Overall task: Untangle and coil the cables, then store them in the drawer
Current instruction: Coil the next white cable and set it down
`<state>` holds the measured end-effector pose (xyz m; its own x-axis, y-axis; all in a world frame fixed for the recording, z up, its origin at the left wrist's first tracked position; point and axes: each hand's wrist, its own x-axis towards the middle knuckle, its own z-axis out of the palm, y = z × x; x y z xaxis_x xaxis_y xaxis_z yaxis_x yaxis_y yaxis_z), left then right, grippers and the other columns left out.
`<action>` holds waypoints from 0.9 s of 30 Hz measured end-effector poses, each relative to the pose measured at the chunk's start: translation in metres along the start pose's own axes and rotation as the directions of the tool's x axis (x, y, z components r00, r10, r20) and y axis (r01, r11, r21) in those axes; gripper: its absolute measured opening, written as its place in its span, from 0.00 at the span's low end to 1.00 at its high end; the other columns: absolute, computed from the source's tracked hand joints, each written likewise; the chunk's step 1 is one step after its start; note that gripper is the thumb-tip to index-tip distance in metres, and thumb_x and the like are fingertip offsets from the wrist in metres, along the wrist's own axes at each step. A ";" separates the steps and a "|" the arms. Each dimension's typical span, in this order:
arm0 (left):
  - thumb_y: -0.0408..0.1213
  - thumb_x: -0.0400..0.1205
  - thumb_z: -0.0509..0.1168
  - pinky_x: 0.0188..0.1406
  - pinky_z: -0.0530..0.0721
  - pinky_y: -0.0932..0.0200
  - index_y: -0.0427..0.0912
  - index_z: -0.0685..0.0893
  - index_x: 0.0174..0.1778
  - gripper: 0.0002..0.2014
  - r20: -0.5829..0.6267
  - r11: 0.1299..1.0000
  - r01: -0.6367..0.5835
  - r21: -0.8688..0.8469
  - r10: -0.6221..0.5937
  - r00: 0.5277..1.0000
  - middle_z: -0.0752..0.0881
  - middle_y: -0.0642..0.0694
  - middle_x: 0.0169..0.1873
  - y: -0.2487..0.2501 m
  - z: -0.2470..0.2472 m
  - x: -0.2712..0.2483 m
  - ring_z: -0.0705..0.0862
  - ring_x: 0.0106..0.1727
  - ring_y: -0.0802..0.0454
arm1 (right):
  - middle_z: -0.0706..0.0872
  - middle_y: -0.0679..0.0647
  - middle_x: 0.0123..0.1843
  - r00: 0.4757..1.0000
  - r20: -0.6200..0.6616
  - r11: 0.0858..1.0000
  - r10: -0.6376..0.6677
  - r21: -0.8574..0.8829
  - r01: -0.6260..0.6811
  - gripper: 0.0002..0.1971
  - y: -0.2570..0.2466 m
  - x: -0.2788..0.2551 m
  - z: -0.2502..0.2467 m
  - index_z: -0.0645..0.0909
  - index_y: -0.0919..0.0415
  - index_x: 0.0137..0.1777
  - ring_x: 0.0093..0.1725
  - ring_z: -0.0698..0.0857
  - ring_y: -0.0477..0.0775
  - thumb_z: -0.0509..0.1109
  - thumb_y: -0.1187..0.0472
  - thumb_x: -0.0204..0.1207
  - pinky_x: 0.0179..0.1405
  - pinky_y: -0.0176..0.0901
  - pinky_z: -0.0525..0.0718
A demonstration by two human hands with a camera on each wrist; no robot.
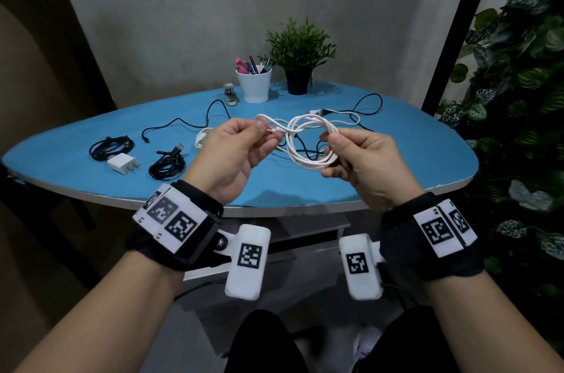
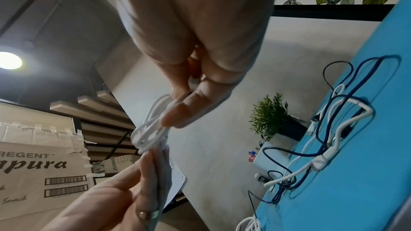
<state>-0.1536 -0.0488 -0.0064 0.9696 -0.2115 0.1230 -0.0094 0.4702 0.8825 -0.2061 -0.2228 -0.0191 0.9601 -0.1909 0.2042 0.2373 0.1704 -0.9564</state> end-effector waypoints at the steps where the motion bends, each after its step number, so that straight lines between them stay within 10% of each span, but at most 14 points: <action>1: 0.28 0.83 0.60 0.33 0.86 0.70 0.36 0.76 0.37 0.08 0.013 0.999 0.030 -0.019 -0.029 0.999 0.88 0.46 0.27 -0.001 0.002 -0.001 0.87 0.31 0.57 | 0.78 0.60 0.34 1.000 0.003 1.000 0.008 0.009 -0.009 0.06 0.000 0.000 0.001 0.83 0.68 0.47 0.26 0.82 0.48 0.65 0.69 0.79 0.28 0.36 0.86; 8: 0.30 0.81 0.63 0.36 0.86 0.63 0.39 0.83 0.40 0.05 0.127 0.968 0.156 0.196 -0.183 0.975 0.90 0.44 0.33 -0.014 0.013 -0.014 0.88 0.34 0.53 | 0.83 0.57 0.29 1.000 -0.006 0.996 0.000 0.089 0.000 0.06 -0.001 0.000 0.005 0.84 0.68 0.47 0.30 0.87 0.52 0.66 0.68 0.78 0.33 0.40 0.89; 19: 0.33 0.84 0.60 0.51 0.77 0.59 0.44 0.87 0.53 0.10 0.349 0.880 0.031 0.474 -0.220 0.911 0.89 0.50 0.54 -0.010 0.010 -0.021 0.85 0.55 0.54 | 0.85 0.66 0.36 0.989 -0.125 0.995 -0.084 0.043 0.090 0.05 0.000 0.002 0.002 0.84 0.67 0.47 0.31 0.88 0.52 0.67 0.67 0.78 0.28 0.35 0.83; 27: 0.45 0.86 0.55 0.30 0.74 0.64 0.45 0.80 0.38 0.14 0.210 0.959 0.134 0.251 -0.189 0.959 0.84 0.52 0.33 -0.012 0.012 -0.015 0.82 0.35 0.56 | 0.85 0.55 0.32 0.992 -0.033 0.976 -0.121 -0.185 0.113 0.04 0.006 0.001 0.001 0.88 0.59 0.43 0.29 0.77 0.46 0.72 0.67 0.75 0.26 0.34 0.75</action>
<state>-0.1713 -0.0616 -0.0130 0.8806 -0.4716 0.0463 0.0596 0.2072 0.9765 -0.2035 -0.2212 -0.0240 0.9191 -0.2414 0.3115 0.3127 -0.0346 -0.9492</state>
